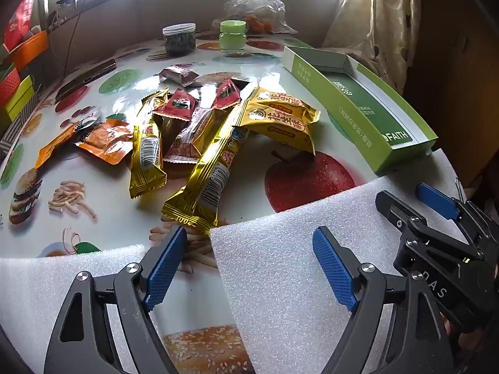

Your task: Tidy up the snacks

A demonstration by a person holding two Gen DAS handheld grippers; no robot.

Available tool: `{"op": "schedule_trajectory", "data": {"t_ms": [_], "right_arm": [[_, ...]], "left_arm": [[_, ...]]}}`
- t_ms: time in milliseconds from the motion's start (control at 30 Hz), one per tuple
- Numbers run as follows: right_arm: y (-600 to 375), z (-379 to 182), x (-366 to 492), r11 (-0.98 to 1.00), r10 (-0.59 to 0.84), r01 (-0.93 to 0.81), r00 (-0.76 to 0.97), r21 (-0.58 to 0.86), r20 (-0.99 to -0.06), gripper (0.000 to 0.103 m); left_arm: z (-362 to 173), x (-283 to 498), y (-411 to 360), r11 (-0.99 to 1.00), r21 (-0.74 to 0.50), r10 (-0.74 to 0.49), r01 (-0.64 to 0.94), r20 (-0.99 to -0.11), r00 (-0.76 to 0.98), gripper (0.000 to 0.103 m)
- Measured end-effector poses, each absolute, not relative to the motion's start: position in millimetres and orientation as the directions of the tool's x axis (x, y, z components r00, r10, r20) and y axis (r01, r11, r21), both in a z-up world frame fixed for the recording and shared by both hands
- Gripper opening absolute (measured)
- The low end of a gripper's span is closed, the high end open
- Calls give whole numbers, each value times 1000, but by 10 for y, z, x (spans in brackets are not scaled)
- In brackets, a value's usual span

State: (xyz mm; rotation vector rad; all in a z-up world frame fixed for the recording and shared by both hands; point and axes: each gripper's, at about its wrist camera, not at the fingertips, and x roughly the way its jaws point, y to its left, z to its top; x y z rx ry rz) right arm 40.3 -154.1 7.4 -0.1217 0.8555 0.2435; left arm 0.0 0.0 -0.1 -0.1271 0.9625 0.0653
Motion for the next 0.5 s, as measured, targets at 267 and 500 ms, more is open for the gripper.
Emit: {"op": "schedule_trajectory", "data": {"t_ms": [267,500], "right_arm": [[-1547,80,393,966,165,-260,635,-7,-755,64],[-1545,93,389,966,165,-259,638,-8,-752,64]], "left_arm": [[0,1,0,991,-77,0,-111,-821,572,83],[0,0,0,991,-77,1,-111,-819,574,83]]}}
